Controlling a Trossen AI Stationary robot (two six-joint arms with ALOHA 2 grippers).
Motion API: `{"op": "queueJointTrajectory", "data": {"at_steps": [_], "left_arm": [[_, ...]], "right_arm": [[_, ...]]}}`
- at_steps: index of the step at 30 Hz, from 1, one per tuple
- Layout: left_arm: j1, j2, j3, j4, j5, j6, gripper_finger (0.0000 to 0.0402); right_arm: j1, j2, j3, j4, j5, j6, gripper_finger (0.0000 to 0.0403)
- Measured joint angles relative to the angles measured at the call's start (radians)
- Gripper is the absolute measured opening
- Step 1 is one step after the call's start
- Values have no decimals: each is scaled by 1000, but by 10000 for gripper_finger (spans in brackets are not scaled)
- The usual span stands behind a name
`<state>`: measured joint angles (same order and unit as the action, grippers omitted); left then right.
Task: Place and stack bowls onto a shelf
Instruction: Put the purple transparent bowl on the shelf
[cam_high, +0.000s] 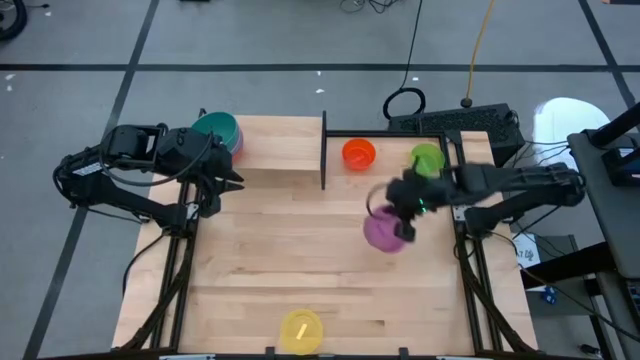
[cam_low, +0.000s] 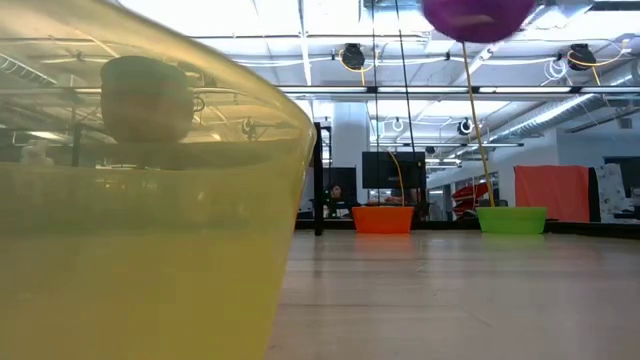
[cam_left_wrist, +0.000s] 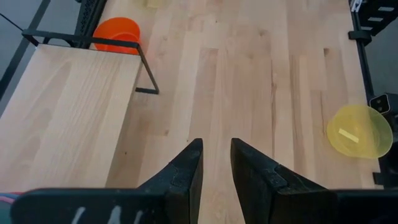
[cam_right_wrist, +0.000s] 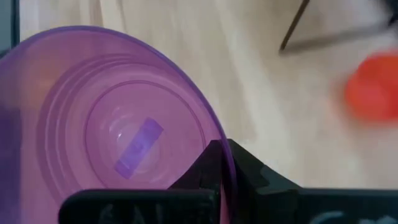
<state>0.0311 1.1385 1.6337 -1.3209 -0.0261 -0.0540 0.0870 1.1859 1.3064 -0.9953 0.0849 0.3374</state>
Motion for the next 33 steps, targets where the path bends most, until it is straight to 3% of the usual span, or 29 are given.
{"op": "queueJointTrajectory", "data": {"at_steps": [6,14,20,24,33], "left_arm": [[0,0,0,0,0,-1,88],[0,0,0,16,0,-7,88],[0,0,0,37,0,-7,88],[0,0,0,98,0,-20,88],[0,0,0,213,0,5,88]], "right_arm": [[-142,126,178,101,-4,-196,0],[-211,250,302,119,-10,-357,0],[-259,337,326,235,-18,-382,0],[-286,376,325,309,-86,-409,0],[-333,407,326,488,-90,-485,0]]}}
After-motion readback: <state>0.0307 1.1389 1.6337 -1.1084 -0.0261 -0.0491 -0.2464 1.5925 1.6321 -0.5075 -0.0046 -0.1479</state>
